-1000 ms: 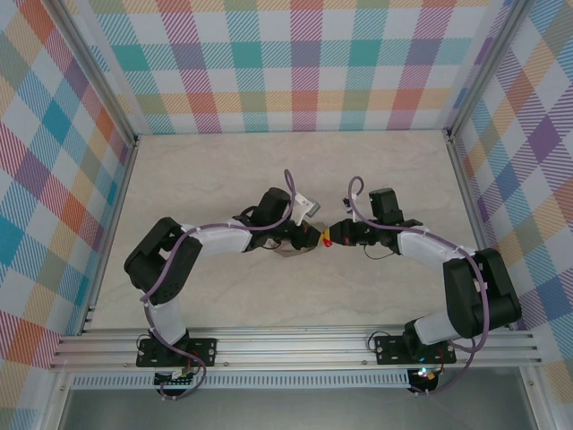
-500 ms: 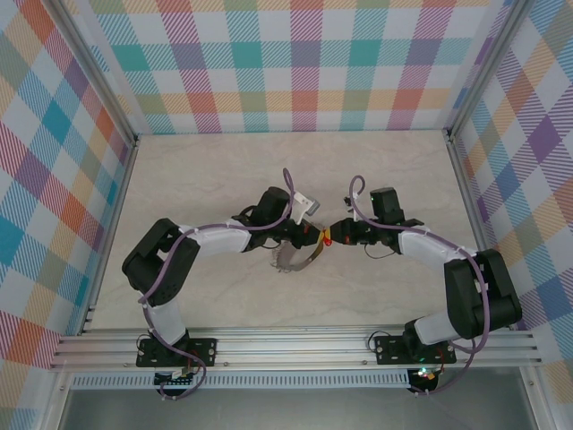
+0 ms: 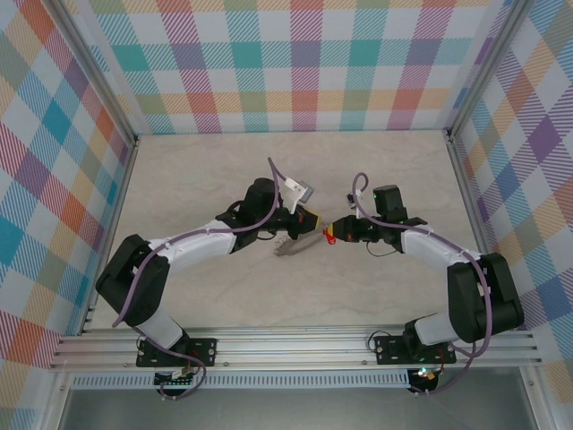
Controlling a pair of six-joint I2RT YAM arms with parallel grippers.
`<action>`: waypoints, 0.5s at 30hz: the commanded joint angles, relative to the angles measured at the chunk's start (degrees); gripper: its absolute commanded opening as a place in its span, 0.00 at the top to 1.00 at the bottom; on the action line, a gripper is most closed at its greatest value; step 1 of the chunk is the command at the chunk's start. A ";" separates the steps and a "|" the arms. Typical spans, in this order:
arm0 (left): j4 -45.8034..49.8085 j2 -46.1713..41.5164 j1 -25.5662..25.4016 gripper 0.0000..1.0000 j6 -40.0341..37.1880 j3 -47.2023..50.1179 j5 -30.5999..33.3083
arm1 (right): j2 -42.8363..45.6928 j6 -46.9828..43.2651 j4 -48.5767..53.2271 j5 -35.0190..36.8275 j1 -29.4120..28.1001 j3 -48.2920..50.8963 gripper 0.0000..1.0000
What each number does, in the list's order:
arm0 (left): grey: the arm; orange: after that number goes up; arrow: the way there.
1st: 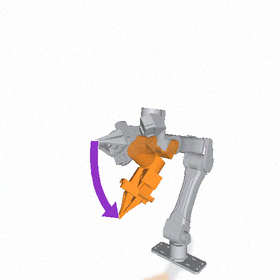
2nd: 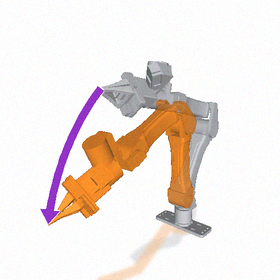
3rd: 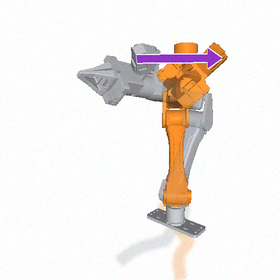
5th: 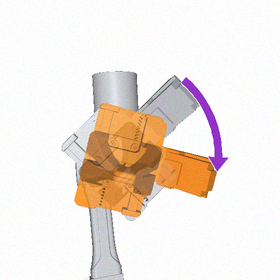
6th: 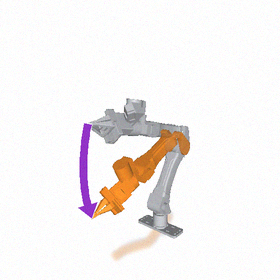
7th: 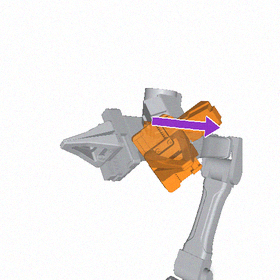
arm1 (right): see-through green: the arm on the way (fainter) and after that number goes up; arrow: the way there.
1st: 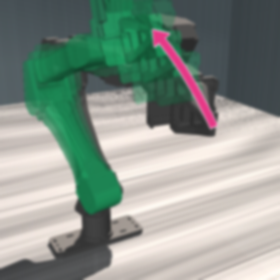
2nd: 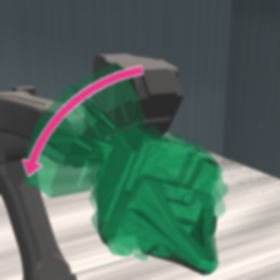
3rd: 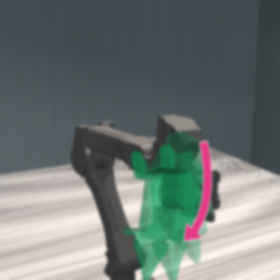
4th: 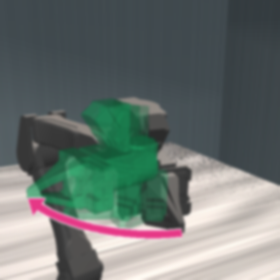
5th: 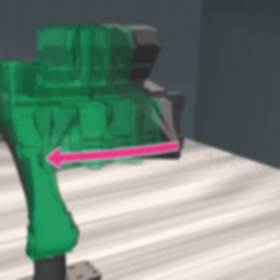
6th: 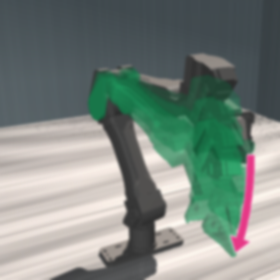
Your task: Put the keys on the keyring
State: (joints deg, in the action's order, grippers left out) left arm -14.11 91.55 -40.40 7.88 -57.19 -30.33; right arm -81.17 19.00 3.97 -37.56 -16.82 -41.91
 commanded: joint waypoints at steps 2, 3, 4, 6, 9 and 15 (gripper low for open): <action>-1.18 -0.93 -0.10 1.00 -0.85 -0.41 0.26 | -0.66 0.04 -0.57 -0.91 0.41 0.07 1.00; -0.94 -0.82 -0.07 1.00 -0.94 -0.46 0.42 | -0.66 -0.01 -0.56 -0.93 0.43 -0.09 1.00; -0.76 -0.68 -0.11 1.00 -1.06 -0.43 0.41 | -0.64 -0.02 -0.55 -0.98 0.43 -0.08 1.00; 0.22 -0.18 -0.11 0.99 -1.70 -0.59 0.53 | -0.88 -0.15 -0.54 -1.02 0.39 -0.02 1.00; 1.85 0.94 -0.10 0.85 -2.90 -0.74 1.38 | -1.57 -0.35 -0.62 -0.89 0.38 0.25 1.00; 3.93 4.59 -0.12 0.73 -4.60 -1.65 2.90 | -3.36 0.61 -3.35 -0.46 0.48 2.76 1.00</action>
State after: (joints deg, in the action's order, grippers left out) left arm -12.21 94.02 -40.40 5.28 -57.28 -28.47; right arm -83.24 19.20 2.87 -37.52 -16.78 -40.75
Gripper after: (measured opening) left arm 0.268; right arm 0.067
